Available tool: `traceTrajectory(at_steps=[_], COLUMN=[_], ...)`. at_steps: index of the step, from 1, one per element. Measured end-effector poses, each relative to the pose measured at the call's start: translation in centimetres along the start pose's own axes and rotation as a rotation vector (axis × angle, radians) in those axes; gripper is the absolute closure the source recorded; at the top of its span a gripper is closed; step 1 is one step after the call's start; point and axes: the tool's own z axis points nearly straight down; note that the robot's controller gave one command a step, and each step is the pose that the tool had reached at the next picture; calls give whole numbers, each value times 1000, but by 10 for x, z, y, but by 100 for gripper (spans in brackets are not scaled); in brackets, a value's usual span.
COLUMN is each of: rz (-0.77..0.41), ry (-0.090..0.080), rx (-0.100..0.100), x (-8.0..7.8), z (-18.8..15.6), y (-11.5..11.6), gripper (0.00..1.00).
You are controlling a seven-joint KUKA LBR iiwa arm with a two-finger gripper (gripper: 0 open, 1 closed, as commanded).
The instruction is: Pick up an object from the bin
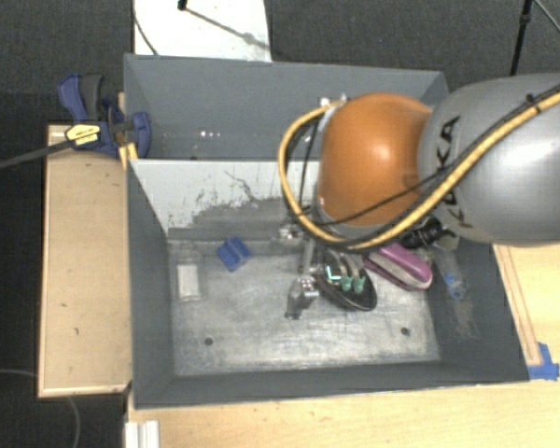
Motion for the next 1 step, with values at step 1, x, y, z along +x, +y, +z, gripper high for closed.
traceTrajectory(at_steps=[1], rz=[-230], ry=[-4], rx=[3], x=[-19], z=[47], y=[-79], gripper=[0])
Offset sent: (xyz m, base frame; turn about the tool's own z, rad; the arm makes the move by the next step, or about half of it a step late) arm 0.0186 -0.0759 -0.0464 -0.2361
